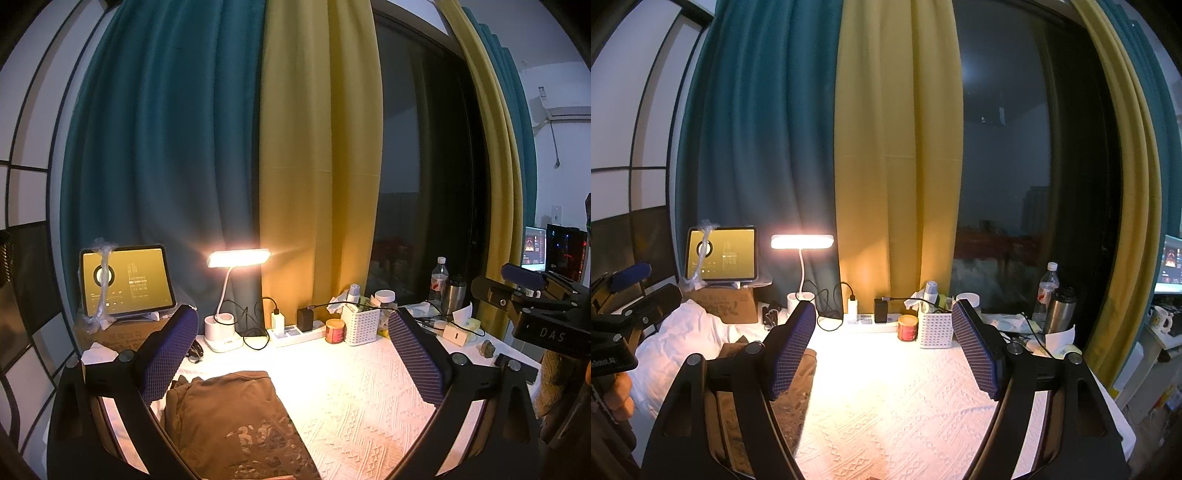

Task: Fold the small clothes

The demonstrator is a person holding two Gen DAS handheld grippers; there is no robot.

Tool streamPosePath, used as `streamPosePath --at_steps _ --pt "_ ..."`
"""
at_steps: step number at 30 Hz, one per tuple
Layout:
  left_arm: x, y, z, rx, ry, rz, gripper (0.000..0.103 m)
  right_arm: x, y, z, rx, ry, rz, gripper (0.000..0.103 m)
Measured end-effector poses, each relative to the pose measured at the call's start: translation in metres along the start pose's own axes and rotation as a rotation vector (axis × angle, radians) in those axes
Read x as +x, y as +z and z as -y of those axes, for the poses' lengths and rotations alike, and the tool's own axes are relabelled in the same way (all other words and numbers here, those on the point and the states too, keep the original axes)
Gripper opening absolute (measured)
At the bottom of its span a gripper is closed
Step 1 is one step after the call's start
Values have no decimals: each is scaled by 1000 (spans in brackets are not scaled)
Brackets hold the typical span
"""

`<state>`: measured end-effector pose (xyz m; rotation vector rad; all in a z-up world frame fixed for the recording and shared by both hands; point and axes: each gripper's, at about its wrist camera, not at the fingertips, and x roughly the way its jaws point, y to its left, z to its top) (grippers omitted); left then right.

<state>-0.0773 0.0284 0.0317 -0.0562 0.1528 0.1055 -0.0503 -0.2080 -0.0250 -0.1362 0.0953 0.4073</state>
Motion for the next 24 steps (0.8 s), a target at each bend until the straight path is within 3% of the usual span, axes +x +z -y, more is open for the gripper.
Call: streamPosePath --at_steps 24 --pt "3 0 0 -2 -15 -1 101 -4 -3 7 7 -10 -3 79"
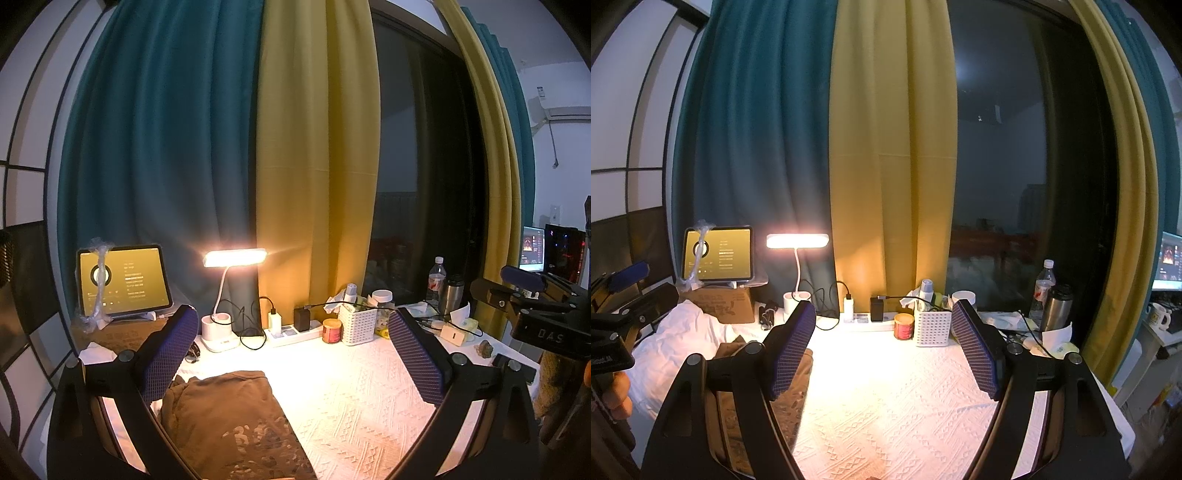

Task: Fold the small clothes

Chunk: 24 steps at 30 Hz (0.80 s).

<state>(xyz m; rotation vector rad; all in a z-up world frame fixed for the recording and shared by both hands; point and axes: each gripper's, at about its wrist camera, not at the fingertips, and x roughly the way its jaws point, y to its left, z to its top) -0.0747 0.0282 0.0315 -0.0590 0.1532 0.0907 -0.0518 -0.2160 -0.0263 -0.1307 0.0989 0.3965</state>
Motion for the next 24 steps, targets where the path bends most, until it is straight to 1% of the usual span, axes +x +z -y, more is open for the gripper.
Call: streamPosePath --at_steps 20,24 --pt "0 1 -1 12 -7 -8 101 0 0 -1 1 -1 -2 79" --pt "3 1 -5 -8 -4 -9 101 0 0 -2 0 -2 -2 79"
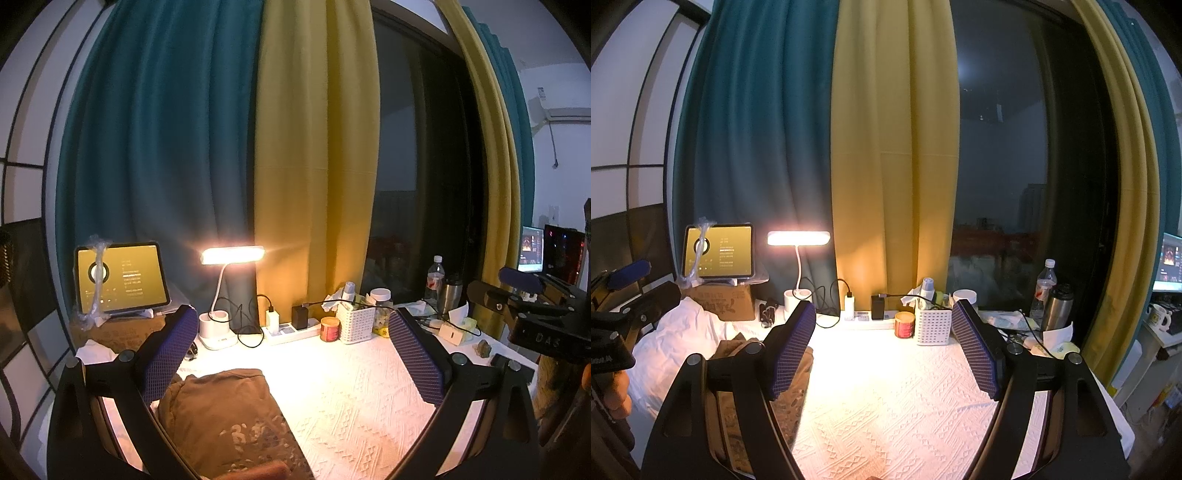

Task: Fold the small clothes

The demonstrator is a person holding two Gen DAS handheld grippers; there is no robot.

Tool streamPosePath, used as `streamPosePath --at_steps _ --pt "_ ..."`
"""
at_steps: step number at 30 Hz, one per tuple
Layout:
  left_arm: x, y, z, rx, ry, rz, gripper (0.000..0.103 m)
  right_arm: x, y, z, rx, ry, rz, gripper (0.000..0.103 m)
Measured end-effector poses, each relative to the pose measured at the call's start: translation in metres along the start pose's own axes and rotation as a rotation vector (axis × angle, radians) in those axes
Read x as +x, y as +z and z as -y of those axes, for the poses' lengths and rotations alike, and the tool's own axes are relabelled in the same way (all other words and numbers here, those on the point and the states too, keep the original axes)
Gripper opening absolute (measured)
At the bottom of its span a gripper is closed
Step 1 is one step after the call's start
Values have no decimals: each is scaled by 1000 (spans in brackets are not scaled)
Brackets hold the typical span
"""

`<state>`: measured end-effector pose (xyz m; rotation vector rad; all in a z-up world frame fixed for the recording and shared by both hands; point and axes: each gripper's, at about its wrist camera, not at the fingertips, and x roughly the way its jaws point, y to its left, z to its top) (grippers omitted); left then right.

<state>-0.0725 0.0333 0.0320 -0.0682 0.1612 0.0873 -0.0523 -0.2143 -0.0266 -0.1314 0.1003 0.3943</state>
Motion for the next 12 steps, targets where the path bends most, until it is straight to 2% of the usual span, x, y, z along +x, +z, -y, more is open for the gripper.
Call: streamPosePath --at_steps 4,7,12 --pt "3 -1 -2 -4 6 -10 101 0 0 0 1 0 -1 79" --pt "3 -2 -10 -39 -54 -12 101 0 0 1 0 1 0 79" --pt "3 -1 -9 -23 -45 -9 101 1 -2 0 1 2 -4 79"
